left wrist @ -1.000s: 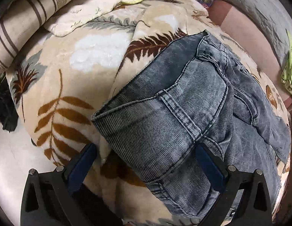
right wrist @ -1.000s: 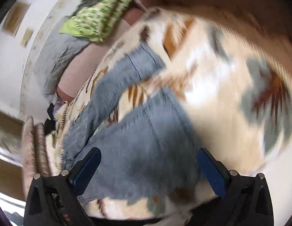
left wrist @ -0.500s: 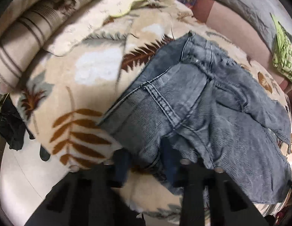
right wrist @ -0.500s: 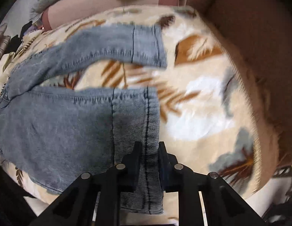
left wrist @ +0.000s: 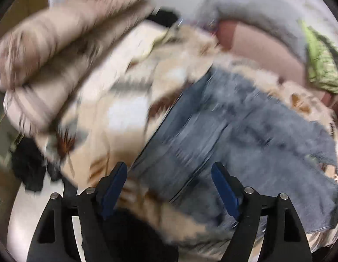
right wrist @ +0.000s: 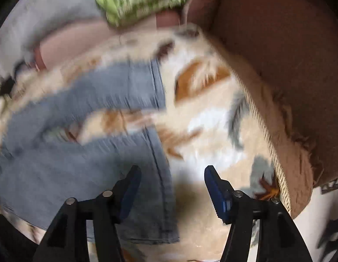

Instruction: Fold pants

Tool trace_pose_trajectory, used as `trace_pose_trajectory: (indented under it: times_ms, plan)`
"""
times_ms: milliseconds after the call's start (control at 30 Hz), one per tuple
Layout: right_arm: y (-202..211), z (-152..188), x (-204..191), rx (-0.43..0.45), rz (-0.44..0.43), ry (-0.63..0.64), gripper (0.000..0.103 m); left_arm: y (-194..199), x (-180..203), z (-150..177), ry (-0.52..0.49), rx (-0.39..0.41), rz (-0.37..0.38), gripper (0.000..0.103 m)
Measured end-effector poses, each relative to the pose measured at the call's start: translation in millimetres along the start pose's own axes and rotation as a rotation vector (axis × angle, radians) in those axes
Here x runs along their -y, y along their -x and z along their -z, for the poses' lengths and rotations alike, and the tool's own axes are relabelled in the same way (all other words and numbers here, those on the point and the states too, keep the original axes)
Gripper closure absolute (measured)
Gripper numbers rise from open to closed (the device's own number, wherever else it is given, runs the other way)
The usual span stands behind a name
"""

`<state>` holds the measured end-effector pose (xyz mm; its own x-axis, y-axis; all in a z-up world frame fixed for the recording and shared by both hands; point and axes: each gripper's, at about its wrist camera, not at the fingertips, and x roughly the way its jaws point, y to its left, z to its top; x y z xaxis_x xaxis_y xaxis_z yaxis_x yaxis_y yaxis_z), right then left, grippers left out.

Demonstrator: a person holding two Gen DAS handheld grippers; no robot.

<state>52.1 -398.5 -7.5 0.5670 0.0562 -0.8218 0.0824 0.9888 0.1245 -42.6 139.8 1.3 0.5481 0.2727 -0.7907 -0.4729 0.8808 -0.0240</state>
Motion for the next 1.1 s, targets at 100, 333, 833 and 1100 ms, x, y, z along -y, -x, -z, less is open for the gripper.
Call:
trace_pose_trajectory:
  times_ms: [100, 333, 833, 1100]
  plan:
    - [-8, -3, -14, -0.012, -0.196, -0.033, 0.013, -9, 28, -9, -0.082, 0.033, 0.051, 0.01]
    - [-71, -10, -4, -0.25, -0.206, -0.097, 0.03, -96, 41, -23, -0.135, -0.315, 0.19, 0.01]
    - [-161, -104, 18, -0.244, -0.17, -0.192, 0.03, -184, 60, -107, -0.12, -0.336, 0.188, 0.086]
    - [-139, -117, -14, -0.227, -0.065, 0.033, 0.082, -139, 55, -129, -0.131, -0.16, 0.115, 0.096]
